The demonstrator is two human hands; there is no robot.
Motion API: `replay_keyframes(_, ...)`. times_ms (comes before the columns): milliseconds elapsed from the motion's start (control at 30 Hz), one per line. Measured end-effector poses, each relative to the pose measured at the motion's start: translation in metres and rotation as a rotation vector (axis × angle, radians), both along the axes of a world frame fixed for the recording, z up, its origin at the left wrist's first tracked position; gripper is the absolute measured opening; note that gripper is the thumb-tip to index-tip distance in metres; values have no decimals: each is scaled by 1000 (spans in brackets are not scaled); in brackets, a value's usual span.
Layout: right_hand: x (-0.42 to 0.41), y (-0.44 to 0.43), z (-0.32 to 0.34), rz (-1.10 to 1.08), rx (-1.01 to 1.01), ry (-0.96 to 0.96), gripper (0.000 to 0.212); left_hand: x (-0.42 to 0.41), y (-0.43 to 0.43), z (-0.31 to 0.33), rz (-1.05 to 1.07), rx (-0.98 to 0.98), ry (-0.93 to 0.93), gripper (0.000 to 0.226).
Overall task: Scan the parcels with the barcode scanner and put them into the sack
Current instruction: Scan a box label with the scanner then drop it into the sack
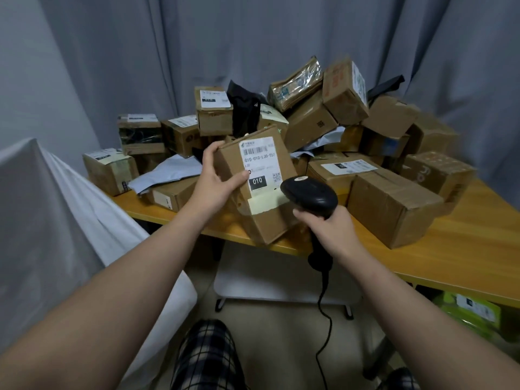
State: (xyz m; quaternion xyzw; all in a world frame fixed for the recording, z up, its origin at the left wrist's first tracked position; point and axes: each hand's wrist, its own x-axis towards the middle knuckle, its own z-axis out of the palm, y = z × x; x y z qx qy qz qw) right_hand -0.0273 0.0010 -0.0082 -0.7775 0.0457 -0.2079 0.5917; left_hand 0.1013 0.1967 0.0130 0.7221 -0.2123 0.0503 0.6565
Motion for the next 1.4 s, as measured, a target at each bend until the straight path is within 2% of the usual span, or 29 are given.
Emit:
replay_keyframes(67, 6, 2, 10, -41, 3, -46, 10, -3, -3, 11, -31, 50, -102, 64)
replay_keyframes(300, 13, 21, 3, -85, -54, -163, 16, 1, 4, 18, -4, -4, -49, 47)
replay_keyframes(533, 6, 33, -6, -105, 57, -207, 22, -3, 10, 17, 44, -7, -34, 52)
replay_keyframes(733, 0, 34, -2, -70, 91, -201, 18, -4, 11, 16, 46, 1, -28, 55)
replay_keyframes(1167, 0, 36, -1, -43, 97, -221, 18, -5, 14, 14, 51, 3, -19, 55)
replay_keyframes(1400, 4, 34, -4, -48, 71, -238, 13, -19, 11, 15, 118, 17, -94, 54)
